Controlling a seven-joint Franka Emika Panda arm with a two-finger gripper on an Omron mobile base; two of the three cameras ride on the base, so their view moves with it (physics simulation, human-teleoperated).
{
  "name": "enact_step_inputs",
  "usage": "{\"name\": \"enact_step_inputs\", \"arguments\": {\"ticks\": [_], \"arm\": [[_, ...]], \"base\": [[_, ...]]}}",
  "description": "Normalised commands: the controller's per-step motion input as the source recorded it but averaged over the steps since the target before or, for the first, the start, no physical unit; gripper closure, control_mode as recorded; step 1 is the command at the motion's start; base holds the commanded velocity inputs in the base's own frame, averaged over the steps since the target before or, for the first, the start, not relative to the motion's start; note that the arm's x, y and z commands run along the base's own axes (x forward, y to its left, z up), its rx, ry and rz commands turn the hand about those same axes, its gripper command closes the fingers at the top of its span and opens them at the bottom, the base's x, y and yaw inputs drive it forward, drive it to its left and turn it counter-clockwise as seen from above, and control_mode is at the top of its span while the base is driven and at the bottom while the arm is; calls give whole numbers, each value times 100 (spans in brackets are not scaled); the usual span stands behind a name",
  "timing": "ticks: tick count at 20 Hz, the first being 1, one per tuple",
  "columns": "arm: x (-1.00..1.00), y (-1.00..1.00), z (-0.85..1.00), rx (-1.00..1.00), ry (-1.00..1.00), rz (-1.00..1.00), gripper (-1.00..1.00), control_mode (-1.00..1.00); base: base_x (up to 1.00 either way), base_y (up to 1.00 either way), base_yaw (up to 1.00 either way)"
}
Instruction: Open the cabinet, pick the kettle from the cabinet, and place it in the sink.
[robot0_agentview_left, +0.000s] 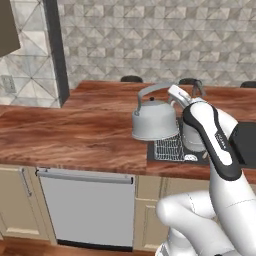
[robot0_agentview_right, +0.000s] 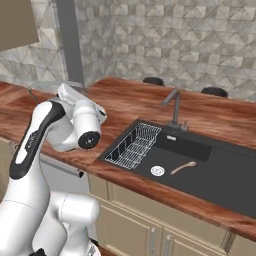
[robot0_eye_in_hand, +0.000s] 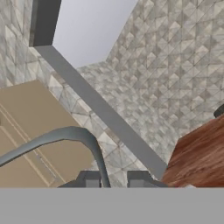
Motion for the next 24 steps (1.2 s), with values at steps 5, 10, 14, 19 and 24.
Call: {"name": "enact_step_inputs", "arguments": {"ticks": [5, 10, 14, 19, 24], "arm": [[0, 0, 0, 0, 0, 0, 100, 100], [0, 0, 0, 0, 0, 0, 100, 100], [0, 0, 0, 0, 0, 0, 100, 100], [0, 0, 0, 0, 0, 0, 100, 100], [0, 0, 0, 0, 0, 0, 100, 100]], "base": [[5, -65, -8], [8, -62, -12], [16, -55, -17], [29, -33, -20], [36, -23, -28]]}}
